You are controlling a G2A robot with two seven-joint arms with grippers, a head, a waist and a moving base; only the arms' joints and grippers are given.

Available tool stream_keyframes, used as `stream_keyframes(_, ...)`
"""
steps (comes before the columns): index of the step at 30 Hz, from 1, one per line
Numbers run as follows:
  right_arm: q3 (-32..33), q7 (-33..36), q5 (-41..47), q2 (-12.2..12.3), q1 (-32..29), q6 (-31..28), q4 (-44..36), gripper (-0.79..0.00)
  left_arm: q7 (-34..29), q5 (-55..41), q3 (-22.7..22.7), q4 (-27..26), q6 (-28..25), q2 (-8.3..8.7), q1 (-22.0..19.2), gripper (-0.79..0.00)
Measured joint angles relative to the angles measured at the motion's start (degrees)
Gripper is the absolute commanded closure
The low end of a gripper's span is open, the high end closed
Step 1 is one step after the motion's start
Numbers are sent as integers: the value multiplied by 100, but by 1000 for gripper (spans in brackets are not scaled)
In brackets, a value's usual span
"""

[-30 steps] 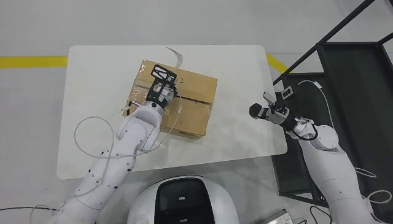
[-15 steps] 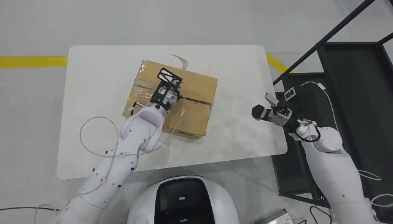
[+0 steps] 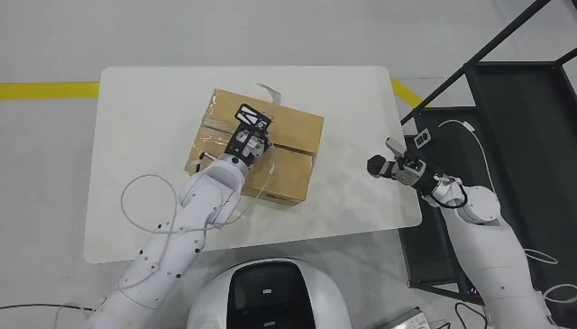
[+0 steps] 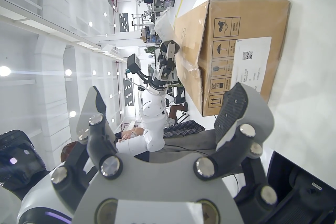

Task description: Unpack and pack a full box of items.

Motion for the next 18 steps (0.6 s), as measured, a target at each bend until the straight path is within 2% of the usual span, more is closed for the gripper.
stream_keyframes(8,-105,-38,-67,-13,64,25,-18,-785,158,61,-198,-81,-182,25,246,0)
stream_keyframes(18,-96,-72,-62,-14,23,-10,-42,-785,-18,125,-88,261,-376,-62,72,0)
